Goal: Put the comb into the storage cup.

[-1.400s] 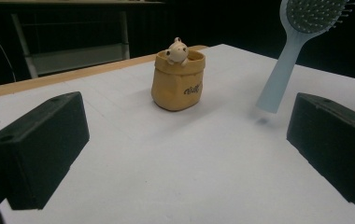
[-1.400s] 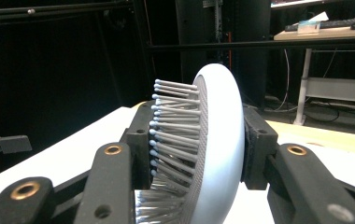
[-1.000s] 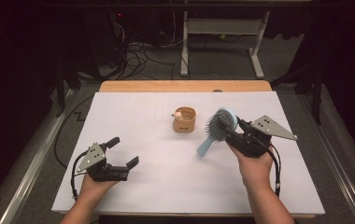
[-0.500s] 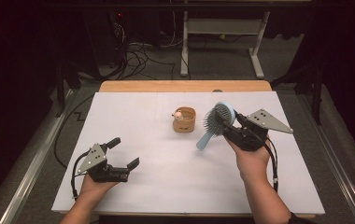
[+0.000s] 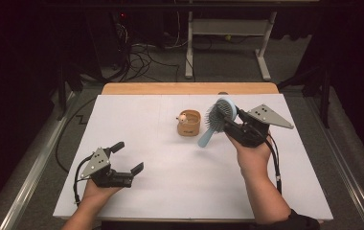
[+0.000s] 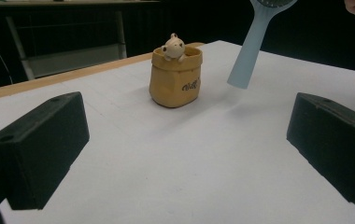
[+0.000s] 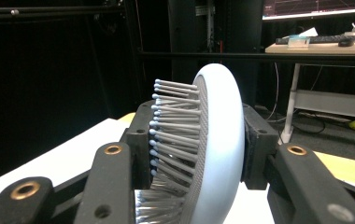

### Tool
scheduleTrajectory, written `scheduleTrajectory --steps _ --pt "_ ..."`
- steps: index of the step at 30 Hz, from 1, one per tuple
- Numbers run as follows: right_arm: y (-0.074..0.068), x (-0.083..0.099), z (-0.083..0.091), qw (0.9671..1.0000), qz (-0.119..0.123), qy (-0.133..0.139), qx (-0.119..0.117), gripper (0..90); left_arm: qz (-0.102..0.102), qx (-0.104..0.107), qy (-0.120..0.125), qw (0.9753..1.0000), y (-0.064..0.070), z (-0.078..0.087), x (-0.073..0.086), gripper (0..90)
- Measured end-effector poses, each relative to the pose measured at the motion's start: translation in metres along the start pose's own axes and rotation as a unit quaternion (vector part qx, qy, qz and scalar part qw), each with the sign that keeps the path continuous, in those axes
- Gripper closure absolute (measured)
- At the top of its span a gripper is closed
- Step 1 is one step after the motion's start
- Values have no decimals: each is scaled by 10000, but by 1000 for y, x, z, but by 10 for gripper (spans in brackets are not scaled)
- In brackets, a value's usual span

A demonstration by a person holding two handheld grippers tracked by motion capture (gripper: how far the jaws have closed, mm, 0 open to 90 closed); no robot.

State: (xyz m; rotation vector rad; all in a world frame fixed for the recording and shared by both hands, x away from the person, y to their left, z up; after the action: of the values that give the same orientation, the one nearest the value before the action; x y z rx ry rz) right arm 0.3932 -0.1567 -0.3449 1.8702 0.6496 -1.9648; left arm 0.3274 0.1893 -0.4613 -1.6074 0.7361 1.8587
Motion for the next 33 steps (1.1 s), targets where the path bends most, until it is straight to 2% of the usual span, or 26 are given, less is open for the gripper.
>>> scheduleTrajectory --steps 16,23,33 --pt "6 -16 -6 9999 14 120 108 575 -30 -22 10 10000 1 1 0 0" --pt "6 -29 -9 9997 50 217 121 574 -58 -19 -17 10000 1 1 0 0" --pt "7 -42 -23 9994 62 303 161 574 -111 -17 -42 9999 2 -1 2 0"
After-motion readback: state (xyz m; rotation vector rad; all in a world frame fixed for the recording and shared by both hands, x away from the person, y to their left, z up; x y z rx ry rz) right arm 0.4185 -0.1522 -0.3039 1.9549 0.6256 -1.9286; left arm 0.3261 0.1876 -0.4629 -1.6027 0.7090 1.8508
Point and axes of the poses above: each handheld gripper's, and its own axes: z roughly backward along the jaws, x roughly out of its underside, y roughly to its right, the point moved 5 cm from there along -z, roughly forward along the jaws, and after that the axes turned 6 degrees about y, right-handed, at the moved point
